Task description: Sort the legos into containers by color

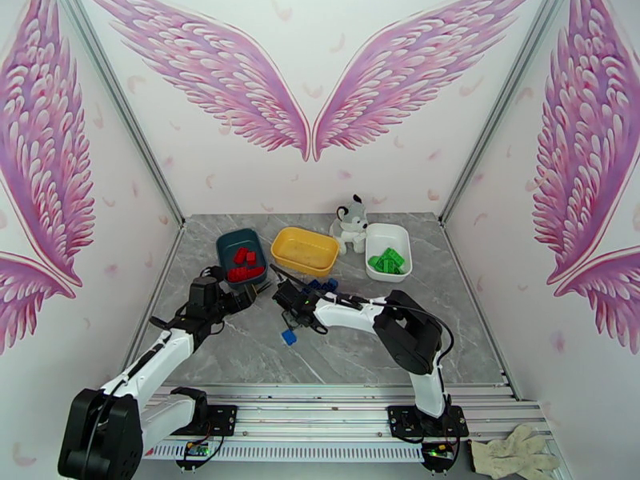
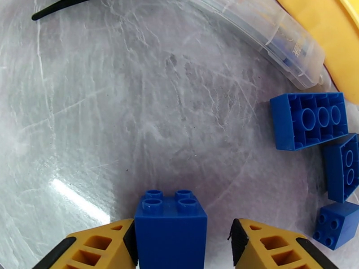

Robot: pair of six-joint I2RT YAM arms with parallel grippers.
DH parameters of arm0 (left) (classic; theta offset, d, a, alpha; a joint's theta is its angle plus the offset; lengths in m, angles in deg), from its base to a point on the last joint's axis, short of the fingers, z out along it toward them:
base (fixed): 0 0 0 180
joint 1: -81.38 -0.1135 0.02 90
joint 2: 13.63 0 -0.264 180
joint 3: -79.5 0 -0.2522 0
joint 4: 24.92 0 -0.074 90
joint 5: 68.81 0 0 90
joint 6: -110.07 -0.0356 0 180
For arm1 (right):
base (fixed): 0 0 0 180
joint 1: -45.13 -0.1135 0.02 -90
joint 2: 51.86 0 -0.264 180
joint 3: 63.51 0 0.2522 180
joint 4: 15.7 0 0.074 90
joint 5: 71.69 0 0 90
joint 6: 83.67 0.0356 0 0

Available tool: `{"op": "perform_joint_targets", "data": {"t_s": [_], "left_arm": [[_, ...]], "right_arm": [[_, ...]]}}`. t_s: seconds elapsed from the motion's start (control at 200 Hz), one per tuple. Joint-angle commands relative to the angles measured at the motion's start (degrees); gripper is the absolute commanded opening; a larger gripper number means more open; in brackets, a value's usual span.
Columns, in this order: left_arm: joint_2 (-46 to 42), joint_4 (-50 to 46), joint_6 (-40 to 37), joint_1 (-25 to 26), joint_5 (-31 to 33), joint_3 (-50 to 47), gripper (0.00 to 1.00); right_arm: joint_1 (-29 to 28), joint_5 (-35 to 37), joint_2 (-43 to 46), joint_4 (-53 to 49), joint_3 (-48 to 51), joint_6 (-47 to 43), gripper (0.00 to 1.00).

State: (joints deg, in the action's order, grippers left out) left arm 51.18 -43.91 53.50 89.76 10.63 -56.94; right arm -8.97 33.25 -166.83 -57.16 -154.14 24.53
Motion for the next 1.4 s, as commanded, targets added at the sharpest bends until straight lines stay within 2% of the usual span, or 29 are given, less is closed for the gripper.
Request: {"op": "perform_joint_targets", "data": {"t_s": [0.0, 0.205, 0.355, 0.5, 0.675, 0.875, 1.0, 1.23, 1.29, 1.395], "left_arm": [[1.0, 2.1, 0.7, -0.5, -1.2, -1.0, 0.99], [1.7, 3.6, 1.2, -0.7, -2.4, -1.3, 0.99], [3.0, 8.1, 4.6, -1.0, -6.1, -2.9, 0.99], [3.0, 10.8, 9.0, 0.5, -8.5, -2.3, 0.99], [1.8, 7.7, 9.0, 2.7, -6.2, 2.6, 0.99], [9.4, 14.0, 8.1, 4.2, -9.1, 4.7, 0.99], [13.0, 13.8, 5.4, 6.4, -7.3, 5.6, 0.99], [13.7, 13.4, 4.5, 6.6, -6.6, 5.2, 0.99], [13.4, 13.2, 4.2, 6.6, -6.4, 5.1, 0.99], [13.2, 13.3, 3.9, 6.6, -6.3, 4.9, 0.99]], "right_arm": [[0.3, -2.1, -0.8, 0.7, 0.0, 0.5, 0.55], [0.6, -2.8, 0.7, 1.3, 0.9, 1.2, 0.43], [1.6, -4.2, 2.8, 1.3, 1.4, 2.0, 0.34], [4.5, -5.1, 5.2, 0.2, -0.7, 3.4, 0.33], [9.4, -4.3, 6.7, -0.8, -6.4, 4.4, 0.34], [16.7, -2.8, 3.9, -0.3, -14.6, 5.4, 0.34], [20.5, -3.2, 0.5, 0.8, -19.5, 5.7, 0.36], [23.7, -3.4, -5.3, -0.4, -28.0, 3.3, 0.44], [24.1, -2.7, -6.5, -1.8, -30.3, 2.5, 0.49], [24.4, -2.5, -6.6, -2.5, -31.6, 1.4, 0.65]]}}
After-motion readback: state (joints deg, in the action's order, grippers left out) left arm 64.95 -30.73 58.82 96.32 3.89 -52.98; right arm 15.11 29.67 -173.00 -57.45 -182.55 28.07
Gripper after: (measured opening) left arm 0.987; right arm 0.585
